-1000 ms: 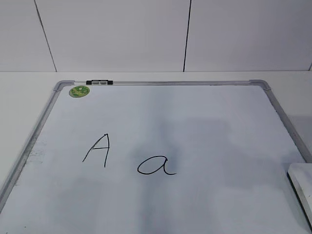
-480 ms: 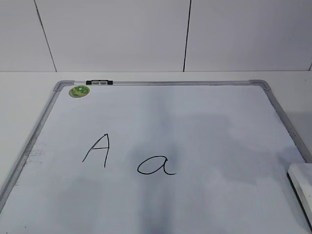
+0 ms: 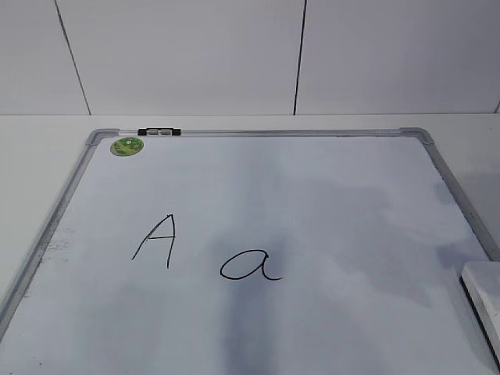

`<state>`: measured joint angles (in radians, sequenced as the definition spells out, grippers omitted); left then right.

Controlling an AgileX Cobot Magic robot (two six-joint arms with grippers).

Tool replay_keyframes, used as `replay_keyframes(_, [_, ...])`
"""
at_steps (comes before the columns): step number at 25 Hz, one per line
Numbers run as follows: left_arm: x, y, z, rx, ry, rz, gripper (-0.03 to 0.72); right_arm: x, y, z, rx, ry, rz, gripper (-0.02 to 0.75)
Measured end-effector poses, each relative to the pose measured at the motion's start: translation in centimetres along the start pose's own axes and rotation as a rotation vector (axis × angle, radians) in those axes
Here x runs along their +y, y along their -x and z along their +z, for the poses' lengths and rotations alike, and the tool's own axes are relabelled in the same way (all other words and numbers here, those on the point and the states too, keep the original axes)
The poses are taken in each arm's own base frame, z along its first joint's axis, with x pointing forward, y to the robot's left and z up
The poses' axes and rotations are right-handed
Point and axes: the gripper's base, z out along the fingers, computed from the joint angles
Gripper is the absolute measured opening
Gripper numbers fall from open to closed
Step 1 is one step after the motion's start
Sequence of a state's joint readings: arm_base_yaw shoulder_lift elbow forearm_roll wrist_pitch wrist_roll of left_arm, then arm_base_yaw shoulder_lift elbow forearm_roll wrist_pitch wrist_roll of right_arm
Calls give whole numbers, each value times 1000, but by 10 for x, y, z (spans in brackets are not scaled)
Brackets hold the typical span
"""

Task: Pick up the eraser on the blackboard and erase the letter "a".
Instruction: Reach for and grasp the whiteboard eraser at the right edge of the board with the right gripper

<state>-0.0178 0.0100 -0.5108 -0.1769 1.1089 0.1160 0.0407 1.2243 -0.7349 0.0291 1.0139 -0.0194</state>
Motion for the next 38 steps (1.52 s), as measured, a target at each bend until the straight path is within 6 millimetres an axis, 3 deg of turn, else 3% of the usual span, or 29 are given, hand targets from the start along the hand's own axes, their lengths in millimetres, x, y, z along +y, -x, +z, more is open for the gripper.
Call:
replay_keyframes(5, [0,0,0,0,0,0,371,0,5,10,31,0,1,589])
replay_keyframes(15, [0,0,0,0,0,0,371,0,7,11,17,0,1,589])
replay_keyframes(29, [0,0,0,0,0,0,371,1,11,12,-17,14,10,654])
replay_keyframes(38, [0,0,0,0,0,0,371,2,19,29,24,28,20,654])
